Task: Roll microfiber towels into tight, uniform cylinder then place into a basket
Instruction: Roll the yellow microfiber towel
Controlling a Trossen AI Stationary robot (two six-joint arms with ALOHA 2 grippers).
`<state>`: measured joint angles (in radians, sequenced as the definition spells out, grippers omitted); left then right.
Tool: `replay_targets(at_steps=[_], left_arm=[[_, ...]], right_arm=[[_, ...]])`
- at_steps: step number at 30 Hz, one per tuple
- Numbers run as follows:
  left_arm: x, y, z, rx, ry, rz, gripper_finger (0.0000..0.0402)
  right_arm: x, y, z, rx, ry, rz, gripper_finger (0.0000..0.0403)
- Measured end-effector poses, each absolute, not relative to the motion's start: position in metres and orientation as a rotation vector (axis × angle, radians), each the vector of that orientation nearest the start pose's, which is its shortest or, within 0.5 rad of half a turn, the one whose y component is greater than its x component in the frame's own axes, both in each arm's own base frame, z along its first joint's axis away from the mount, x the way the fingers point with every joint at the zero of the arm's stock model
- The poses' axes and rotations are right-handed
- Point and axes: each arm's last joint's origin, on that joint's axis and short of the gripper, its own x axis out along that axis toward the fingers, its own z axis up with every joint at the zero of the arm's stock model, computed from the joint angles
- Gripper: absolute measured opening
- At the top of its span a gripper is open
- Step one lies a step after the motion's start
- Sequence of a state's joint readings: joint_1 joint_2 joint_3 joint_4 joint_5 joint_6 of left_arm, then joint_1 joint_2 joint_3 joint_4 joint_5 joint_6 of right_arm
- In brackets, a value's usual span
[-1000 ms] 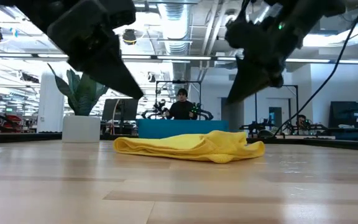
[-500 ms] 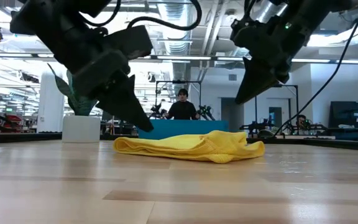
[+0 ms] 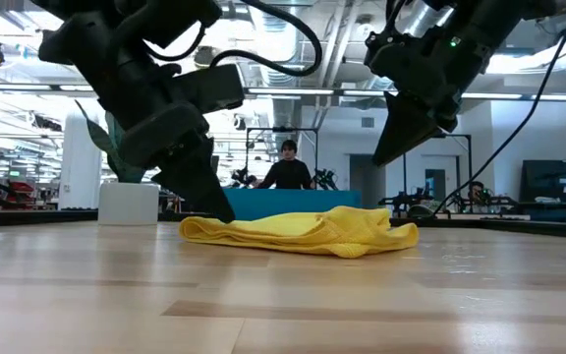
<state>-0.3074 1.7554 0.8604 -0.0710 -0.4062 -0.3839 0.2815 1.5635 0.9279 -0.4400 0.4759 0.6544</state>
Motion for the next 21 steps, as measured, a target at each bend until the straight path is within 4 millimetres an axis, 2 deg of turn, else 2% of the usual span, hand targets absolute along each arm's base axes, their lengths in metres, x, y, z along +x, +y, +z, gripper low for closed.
replay_targets(at_steps=[10, 17, 21], left_arm=[[0.309, -0.069, 0.127, 0.171, 0.995, 0.127, 0.0088], [0.305, -0.053, 0.126, 0.204, 1.078, 0.158, 0.0088], [0.305, -0.04, 0.125, 0.337, 1.095, 0.222, 0.0088]], right_arm=[[0.287, 0.071, 0.188, 0.198, 0.888, -0.478, 0.0021], [0.286, 0.073, 0.188, 0.195, 0.889, -0.471, 0.0026], [0.286, 0.073, 0.188, 0.195, 0.889, -0.471, 0.0026]])
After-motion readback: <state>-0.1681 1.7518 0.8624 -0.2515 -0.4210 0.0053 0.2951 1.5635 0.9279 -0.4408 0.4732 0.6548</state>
